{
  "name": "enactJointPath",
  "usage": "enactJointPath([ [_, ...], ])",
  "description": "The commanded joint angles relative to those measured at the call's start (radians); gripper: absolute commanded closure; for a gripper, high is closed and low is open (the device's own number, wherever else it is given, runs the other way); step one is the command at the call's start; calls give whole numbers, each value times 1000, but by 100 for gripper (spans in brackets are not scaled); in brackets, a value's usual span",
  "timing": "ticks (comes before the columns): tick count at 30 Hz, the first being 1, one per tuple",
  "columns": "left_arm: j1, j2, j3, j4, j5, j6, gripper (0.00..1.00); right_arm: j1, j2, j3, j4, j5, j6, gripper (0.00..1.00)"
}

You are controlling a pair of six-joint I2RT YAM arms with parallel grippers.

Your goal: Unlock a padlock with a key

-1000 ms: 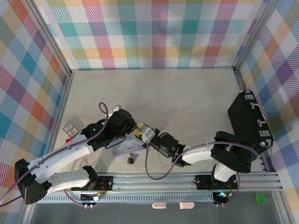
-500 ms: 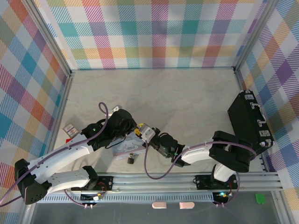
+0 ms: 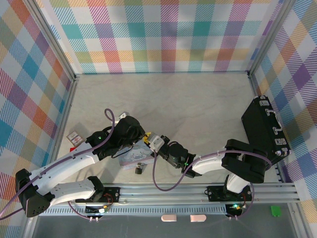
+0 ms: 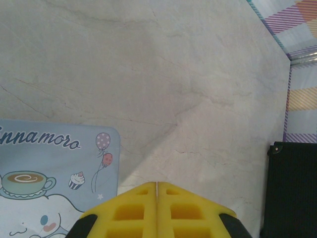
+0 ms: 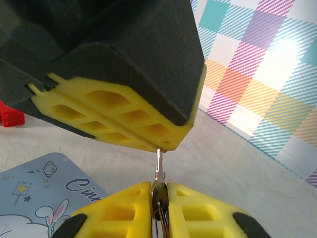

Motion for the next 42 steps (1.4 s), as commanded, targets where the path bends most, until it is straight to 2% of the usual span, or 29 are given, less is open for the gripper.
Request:
enactJointPath([
  [1, -16, -15, 26, -14, -12, 8, 100, 8, 6, 21, 21, 43, -5, 88],
  [8, -16, -6, 33, -16, -9, 14, 100, 8, -7, 13, 23, 87, 20, 95],
  [9, -16, -6, 37, -16, -10, 26, 95, 8, -14, 7, 24, 92, 32, 96],
  [11, -16, -12, 59, -16, -20, 97, 76, 8, -41, -7, 12, 99, 65, 99],
  [15, -14, -69, 125, -70, -104, 311, 39, 4, -143, -14, -170, 112, 175, 100],
  [18, -6, -165, 87, -64, -163, 436, 20, -12, -237, -26, -333, 84, 291, 100],
  [20, 9, -220, 57, -61, -150, 500, 14, -32, -303, -48, -419, 51, 365, 100],
  [26, 22, -230, 104, -270, -172, 554, 9, -81, -540, -71, -776, -27, 540, 100],
  [33, 23, -73, 203, -563, -131, 499, 7, -149, -773, -26, -1188, -94, 771, 100],
  [37, 5, 11, 195, -642, -45, 458, 7, -168, -841, 5, -1349, -104, 842, 100],
  [42, -96, 31, 137, -688, 3, 381, 6, -170, -854, 12, -1415, -108, 878, 100],
])
